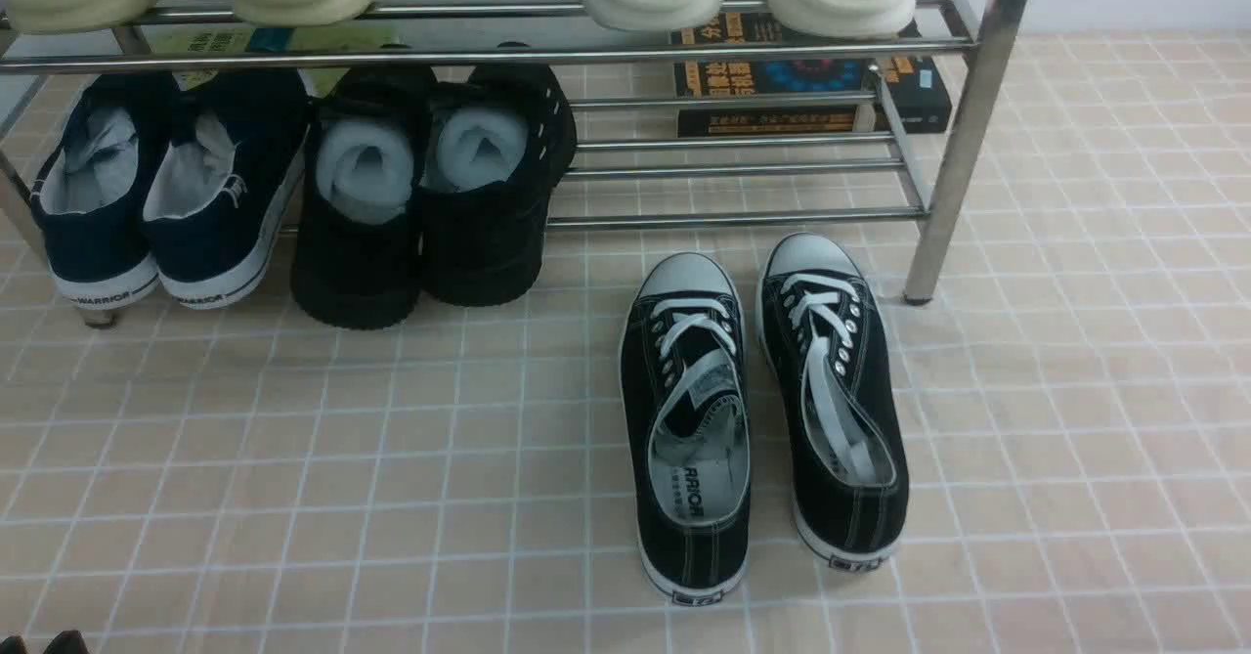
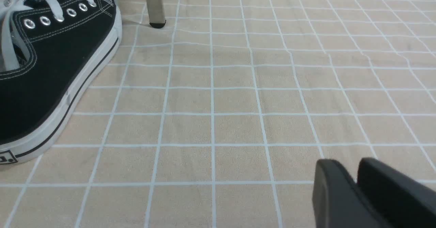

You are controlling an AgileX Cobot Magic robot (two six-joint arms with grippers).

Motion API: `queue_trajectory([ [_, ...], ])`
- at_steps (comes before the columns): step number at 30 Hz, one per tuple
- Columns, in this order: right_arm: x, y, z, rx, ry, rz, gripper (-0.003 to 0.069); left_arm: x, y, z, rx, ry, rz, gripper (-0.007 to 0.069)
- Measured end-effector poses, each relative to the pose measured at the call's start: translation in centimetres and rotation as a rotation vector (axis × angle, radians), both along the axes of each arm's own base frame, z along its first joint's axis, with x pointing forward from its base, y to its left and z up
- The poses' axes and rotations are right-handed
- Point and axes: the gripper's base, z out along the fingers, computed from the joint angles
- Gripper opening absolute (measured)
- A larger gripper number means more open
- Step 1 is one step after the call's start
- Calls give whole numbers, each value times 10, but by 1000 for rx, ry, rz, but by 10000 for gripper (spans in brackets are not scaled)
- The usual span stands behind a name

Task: Take the shoes off the shelf from the light coffee tablecloth by hand.
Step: 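Grasp a shoe standing on the lower shelf of the shoe rack with the left gripper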

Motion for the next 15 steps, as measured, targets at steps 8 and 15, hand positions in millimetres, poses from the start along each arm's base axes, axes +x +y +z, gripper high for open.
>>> queue_trajectory([
  [8,0,0,0,0,0,0,136,0,0,0,0,0,0,239],
  [15,0,0,0,0,0,0,145,0,0,0,0,0,0,239],
])
